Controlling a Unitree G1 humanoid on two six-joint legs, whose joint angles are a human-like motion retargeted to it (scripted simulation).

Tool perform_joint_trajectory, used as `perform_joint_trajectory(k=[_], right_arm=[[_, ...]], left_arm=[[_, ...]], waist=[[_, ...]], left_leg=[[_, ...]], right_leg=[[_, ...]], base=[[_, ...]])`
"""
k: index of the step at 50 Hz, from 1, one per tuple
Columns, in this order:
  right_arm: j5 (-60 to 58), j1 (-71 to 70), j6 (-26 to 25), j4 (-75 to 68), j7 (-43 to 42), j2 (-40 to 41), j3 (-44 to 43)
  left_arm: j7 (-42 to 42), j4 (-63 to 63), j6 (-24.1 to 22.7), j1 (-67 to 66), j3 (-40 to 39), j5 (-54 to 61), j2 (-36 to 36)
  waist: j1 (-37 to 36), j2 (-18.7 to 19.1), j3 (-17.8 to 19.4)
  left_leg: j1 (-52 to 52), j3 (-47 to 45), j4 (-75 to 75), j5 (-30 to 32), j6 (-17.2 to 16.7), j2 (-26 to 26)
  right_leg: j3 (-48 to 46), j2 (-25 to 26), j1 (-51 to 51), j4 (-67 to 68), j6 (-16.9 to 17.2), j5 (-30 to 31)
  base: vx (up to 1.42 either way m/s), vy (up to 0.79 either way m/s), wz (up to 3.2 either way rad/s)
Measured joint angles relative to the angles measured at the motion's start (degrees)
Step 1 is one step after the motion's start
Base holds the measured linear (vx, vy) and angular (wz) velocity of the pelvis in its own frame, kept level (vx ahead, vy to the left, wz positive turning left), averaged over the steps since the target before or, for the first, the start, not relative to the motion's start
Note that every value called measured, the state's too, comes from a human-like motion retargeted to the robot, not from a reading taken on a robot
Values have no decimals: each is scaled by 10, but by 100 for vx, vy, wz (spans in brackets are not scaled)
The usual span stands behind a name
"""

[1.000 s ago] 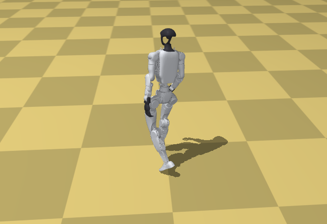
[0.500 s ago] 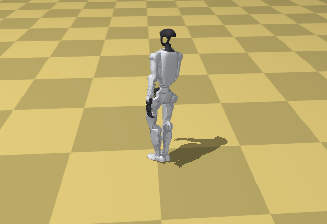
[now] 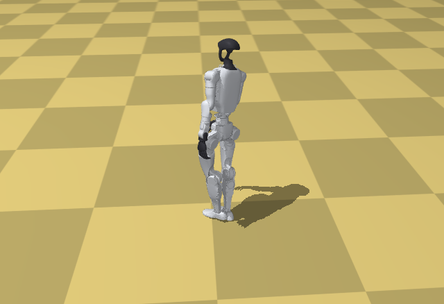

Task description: Upper body actions

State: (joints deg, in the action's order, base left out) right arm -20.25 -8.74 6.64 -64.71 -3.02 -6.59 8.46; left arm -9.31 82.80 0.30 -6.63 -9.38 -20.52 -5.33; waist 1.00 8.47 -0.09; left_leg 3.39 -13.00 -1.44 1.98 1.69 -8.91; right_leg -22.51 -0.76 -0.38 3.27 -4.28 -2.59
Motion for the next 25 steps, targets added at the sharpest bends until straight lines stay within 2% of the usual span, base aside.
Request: perform_joint_trajectory(k=[25], right_arm=[[16,-13,-36,-29,19,-1,-14]], left_arm=[[-4,3,-1,0,4,-7,3]], waist=[[-2,6,3]], left_leg=[[2,-1,0,-1,1,0]], right_leg=[[15,3,-3,-2,-6,6]], base=[[0,0,0]])
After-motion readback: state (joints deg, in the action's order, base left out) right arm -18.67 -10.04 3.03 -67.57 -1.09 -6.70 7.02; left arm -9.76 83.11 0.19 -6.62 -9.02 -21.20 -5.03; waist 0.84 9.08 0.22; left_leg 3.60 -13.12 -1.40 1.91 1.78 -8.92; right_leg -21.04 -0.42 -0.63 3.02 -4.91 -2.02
